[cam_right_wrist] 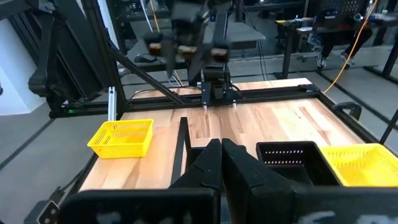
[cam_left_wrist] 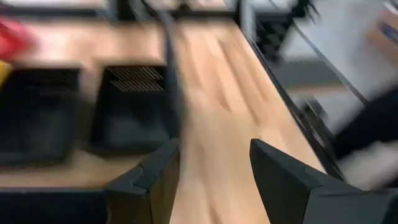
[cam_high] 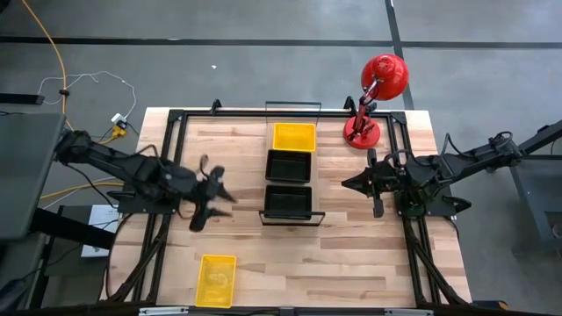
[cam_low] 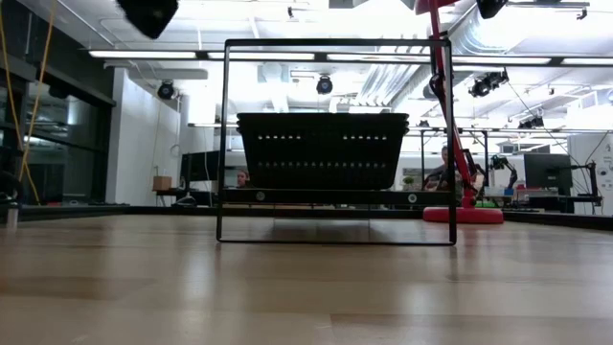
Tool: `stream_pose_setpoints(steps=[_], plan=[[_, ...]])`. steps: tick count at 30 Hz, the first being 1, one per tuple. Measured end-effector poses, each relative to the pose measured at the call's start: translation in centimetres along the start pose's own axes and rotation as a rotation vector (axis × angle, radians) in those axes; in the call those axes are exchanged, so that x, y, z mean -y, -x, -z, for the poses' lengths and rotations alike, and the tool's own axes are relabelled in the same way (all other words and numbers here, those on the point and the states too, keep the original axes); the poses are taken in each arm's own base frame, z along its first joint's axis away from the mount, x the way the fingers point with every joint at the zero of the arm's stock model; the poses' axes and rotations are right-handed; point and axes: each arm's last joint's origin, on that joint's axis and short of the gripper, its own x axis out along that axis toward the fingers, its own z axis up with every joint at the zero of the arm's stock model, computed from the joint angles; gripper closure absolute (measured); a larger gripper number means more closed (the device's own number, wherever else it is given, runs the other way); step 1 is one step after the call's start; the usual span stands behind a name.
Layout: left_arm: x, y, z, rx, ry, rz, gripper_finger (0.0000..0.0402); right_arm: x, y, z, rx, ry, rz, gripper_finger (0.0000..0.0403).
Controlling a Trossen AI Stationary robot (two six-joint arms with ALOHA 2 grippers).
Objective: Stack baskets on shelf by color
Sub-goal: Stack the yellow bin on top of the yellow bins on the shelf
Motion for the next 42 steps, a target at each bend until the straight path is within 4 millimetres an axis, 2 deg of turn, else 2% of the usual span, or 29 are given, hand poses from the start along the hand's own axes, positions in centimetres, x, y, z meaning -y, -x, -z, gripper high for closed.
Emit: stream_pose_setpoints(steps=[4, 9, 17, 24, 33, 37, 41, 42], plan=[[2.0, -1.5, 1.7, -0.191, -0.014, 0.122, 0.022, 0.0, 0.0, 0.0, -0.003, -0.033, 0.005, 0.0403], [5.0, -3.6, 4.0, -0.379, -0.011, 0.17, 0.022, 0.0, 0.0, 0.2, -0.014, -0.031, 0.013, 0.0403], [9.6, -6.7, 7.3, -0.485, 0.044, 0.08, 0.022, 0.1, 0.0, 0.5, -0.048, -0.02, 0.01, 0.0403], [10.3, -8.7, 9.6, -0.574, 0.083, -0.024, 0.022, 0.1, 0.0, 1.0, -0.1, 0.005, 0.016, 0.0403], [10.4, -10.0, 11.4, -0.719, 0.067, 0.021, 0.0225, 0.2, 0.0, 1.2, -0.117, 0.011, 0.018, 0.0403], [10.0, -10.3, 11.4, -0.743, 0.09, 0.027, 0.0272, 0.2, 0.0, 1.2, -0.122, 0.013, 0.019, 0.0403], [9.3, -9.8, 10.3, -0.714, 0.117, 0.046, 0.0374, 0.2, 0.1, 1.5, -0.146, 0.02, 0.022, 0.0403], [9.0, -9.6, 9.9, -0.704, 0.118, 0.048, 0.0387, 0.2, 0.1, 1.5, -0.154, 0.02, 0.024, 0.0403]])
